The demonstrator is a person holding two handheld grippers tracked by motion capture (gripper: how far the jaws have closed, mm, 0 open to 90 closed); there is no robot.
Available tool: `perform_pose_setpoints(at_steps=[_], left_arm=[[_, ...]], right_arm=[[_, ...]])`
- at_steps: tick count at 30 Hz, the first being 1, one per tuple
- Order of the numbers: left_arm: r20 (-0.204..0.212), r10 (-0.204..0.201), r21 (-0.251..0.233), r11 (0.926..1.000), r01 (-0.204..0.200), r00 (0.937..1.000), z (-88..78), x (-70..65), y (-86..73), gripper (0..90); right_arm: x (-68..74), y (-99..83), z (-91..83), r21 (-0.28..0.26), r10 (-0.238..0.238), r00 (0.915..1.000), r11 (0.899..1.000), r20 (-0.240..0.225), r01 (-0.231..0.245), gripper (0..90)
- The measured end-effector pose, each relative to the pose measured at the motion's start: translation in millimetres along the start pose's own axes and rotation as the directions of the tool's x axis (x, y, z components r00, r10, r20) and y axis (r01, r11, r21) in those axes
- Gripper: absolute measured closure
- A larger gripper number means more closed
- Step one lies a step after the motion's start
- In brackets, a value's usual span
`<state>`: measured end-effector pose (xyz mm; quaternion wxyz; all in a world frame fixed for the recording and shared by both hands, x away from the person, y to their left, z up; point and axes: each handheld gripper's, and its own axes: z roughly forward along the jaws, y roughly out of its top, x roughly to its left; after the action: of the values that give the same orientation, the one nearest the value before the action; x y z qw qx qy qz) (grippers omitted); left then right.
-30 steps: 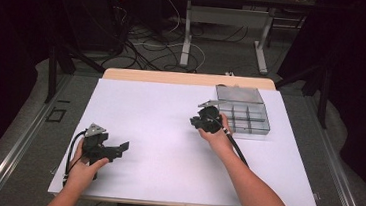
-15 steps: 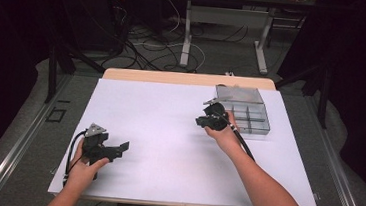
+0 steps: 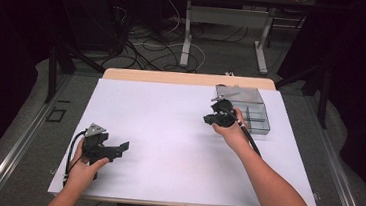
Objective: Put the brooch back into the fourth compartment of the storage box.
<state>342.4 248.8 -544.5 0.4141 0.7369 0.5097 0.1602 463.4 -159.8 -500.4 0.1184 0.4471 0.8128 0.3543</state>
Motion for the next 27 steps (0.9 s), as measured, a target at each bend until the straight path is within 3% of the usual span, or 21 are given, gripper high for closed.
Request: perform_pose_setpoints(at_steps=[7,11,16,27], left_arm=[[0.001,-0.002,0.000,1.0000,0.002,1.0000,0.1,0.1,0.1,5.4],[0.000,-0.003,0.001,1.0000,0.003,1.0000,0.2,0.2,0.1,5.4],[0.000,-0.002,0.002,1.0000,0.002,1.0000,0.3,0.2,0.1,5.4],[-0.003,0.005,0.003,1.0000,-0.005,1.0000,0.2,0.6,0.2,5.4]], right_arm=[[-17.3,1.2,-7.6,-0.004,0.008,0.9992,1.000,0.040,-0.008,80.9],[-26.6,0.6,-12.0,-0.002,0.044,0.9970,0.999,0.064,-0.044,80.9],[-36.5,-1.7,-14.6,0.009,0.055,0.9952,0.998,0.080,-0.056,80.9],[-44.8,-4.3,-15.0,0.014,0.073,0.9921,0.997,0.101,-0.075,80.9]])
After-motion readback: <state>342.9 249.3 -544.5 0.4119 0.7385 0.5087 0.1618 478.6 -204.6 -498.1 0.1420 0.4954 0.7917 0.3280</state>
